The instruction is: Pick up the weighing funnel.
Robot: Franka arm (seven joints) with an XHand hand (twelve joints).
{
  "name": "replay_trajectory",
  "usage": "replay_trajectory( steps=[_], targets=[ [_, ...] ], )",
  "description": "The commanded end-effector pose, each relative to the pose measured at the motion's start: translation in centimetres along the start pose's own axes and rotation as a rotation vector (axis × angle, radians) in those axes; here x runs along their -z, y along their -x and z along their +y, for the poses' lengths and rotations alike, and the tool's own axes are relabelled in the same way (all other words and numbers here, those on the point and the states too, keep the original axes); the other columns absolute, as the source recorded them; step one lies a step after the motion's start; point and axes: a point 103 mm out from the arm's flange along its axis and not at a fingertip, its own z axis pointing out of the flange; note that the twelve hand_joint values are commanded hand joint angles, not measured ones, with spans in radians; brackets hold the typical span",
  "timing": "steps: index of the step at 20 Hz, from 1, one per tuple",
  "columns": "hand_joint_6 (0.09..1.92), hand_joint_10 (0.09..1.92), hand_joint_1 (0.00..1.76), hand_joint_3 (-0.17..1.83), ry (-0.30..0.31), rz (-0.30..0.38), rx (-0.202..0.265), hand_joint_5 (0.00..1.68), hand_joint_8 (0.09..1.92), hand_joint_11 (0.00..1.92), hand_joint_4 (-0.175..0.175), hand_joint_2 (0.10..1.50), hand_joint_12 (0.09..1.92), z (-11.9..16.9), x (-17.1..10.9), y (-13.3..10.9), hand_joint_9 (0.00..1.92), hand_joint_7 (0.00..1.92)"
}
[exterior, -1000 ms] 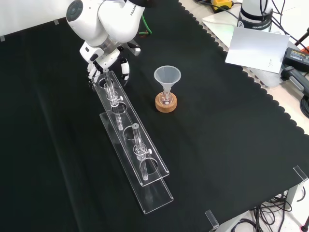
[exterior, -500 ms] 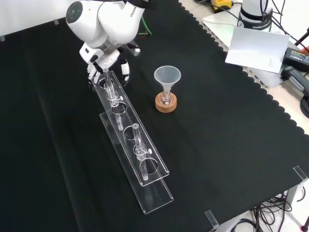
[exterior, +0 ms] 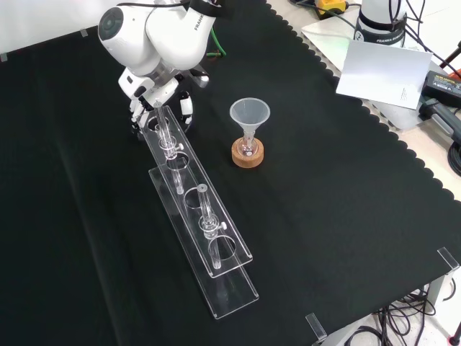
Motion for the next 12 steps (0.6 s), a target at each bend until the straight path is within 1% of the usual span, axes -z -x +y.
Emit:
replay_trajectory(
  steps=[1,7,12],
  targets=[
    [0.10,0.55,0.92,0.56,-0.007,-0.012,0.002,0.60,0.67,0.54,-0.010,0.58,1.29,0.32,-0.25,-0.38,0.64,0.33],
    [0.10,0.55,0.92,0.57,-0.005,-0.014,0.001,0.61,0.67,0.54,-0.009,0.59,1.29,0.39,-0.27,-0.27,0.64,0.33],
    [0.11,0.56,0.91,0.57,-0.024,-0.033,0.003,0.62,0.68,0.54,-0.007,0.60,1.29,0.87,-0.15,-0.12,0.65,0.34]
  ],
)
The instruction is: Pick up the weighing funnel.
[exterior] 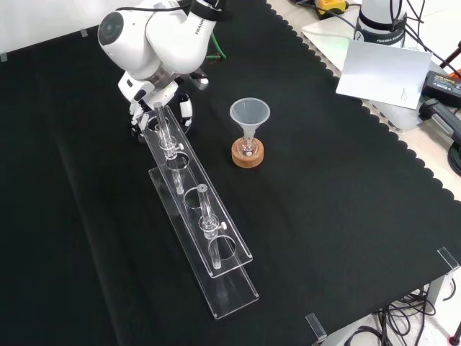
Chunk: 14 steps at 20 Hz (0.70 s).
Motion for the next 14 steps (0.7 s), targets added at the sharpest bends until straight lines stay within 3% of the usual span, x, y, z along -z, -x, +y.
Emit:
replay_trajectory(
  steps=[1,14],
  targets=[
    [0.12,0.56,0.90,0.58,-0.007,-0.016,0.002,0.63,0.68,0.54,-0.006,0.60,1.29,0.37,0.09,0.25,0.65,0.34],
    [0.20,0.55,0.89,0.58,-0.002,-0.022,-0.003,0.74,0.68,0.55,0.017,0.65,1.29,0.57,0.13,0.62,0.67,0.36]
  ],
)
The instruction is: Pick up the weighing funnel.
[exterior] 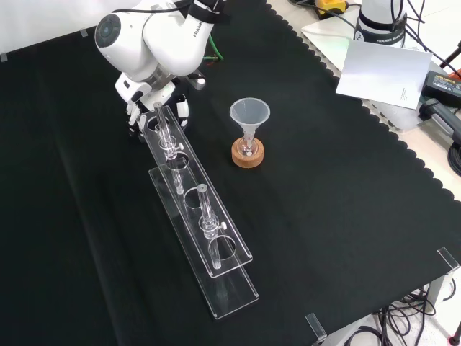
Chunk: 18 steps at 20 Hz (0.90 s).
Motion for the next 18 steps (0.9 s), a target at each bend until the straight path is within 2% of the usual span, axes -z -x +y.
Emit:
replay_trajectory(
  steps=[1,6,11,16,18],
  targets=[
    [0.23,0.55,0.89,0.57,-0.001,0.000,-0.001,0.74,0.67,0.56,0.022,0.65,1.28,-0.02,-0.13,0.10,0.68,0.37],
    [0.44,0.53,0.89,0.56,0.001,0.001,-0.001,0.74,0.66,0.57,0.045,0.67,1.28,0.13,-0.20,0.04,0.70,0.38],
    [0.50,0.53,0.89,0.56,-0.002,0.003,-0.003,0.76,0.67,0.58,0.055,0.68,1.28,0.28,-0.38,-0.08,0.71,0.39],
    [0.56,0.53,0.91,0.57,-0.005,-0.012,-0.014,0.98,0.68,0.59,0.128,0.69,1.27,0.39,-0.80,0.02,0.74,0.42],
    [0.76,0.53,0.99,0.34,-0.007,-0.021,-0.020,1.04,0.69,0.60,0.161,0.87,1.27,0.36,-0.87,-0.06,0.75,0.43]
  ],
)
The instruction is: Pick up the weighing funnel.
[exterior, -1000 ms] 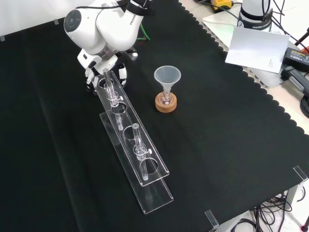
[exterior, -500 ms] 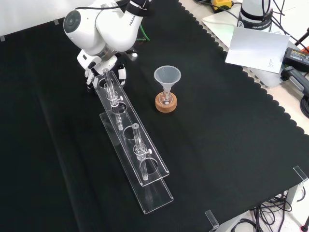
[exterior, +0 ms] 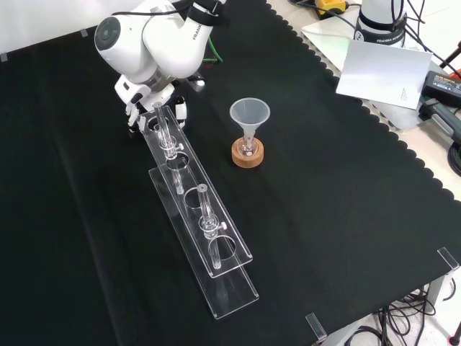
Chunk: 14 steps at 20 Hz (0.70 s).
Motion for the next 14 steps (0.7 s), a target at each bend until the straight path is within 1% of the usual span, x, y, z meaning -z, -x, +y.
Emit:
replay_trajectory(
  steps=[1,2,4,5,7,9,14],
  targets=[
    [0.79,0.53,1.02,0.24,-0.004,-0.018,-0.013,1.07,0.69,0.60,0.168,0.92,1.27,-0.1,-0.3,-0.1,0.75,0.44],
    [0.77,0.53,1.05,0.18,-0.006,-0.026,-0.020,1.11,0.69,0.61,0.172,0.95,1.27,-0.2,-0.2,-0.1,0.77,0.45],
    [0.68,0.52,1.08,0.16,0.004,-0.027,-0.024,1.18,0.68,0.63,0.175,0.94,1.24,-0.4,0.1,-0.1,0.80,0.47],
    [0.66,0.50,1.08,0.20,0.013,-0.023,-0.027,1.20,0.67,0.64,0.175,0.91,1.23,-0.5,0.4,0.0,0.81,0.48],
    [0.66,0.47,1.09,0.34,0.025,-0.006,-0.037,1.22,0.66,0.67,0.175,0.84,1.22,-0.8,1.0,0.4,0.85,0.50],
    [0.67,0.45,1.10,0.43,0.038,0.005,-0.048,1.23,0.67,0.70,0.175,0.79,1.19,-1.2,1.5,0.8,0.88,0.51],
    [0.58,0.42,1.11,0.49,0.062,0.028,-0.064,1.29,0.69,0.80,0.175,0.74,1.13,-2.2,2.6,1.7,0.95,0.55]
  ],
)
